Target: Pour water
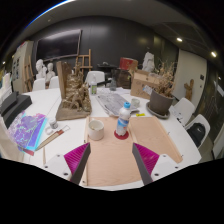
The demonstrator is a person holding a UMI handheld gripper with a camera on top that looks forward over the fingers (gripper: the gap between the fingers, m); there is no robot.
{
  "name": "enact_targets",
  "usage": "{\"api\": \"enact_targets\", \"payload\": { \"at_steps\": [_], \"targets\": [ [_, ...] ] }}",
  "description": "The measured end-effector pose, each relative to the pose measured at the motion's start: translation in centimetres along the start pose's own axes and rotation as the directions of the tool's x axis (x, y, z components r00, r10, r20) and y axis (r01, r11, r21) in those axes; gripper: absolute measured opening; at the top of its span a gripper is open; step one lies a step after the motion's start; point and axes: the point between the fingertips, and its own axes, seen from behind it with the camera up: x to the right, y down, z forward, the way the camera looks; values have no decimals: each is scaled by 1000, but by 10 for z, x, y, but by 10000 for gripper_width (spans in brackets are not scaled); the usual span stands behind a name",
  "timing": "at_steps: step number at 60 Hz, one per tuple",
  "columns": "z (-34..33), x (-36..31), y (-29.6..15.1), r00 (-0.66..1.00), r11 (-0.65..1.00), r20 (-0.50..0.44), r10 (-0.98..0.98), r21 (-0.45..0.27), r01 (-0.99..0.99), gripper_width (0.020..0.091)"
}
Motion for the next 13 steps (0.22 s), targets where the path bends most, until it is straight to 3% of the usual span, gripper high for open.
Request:
{"api": "enact_targets", "payload": {
  "at_steps": [13],
  "targets": [
    [-16,-5,5,1000,1000,-17,-20,0,20,856]
  ]
}}
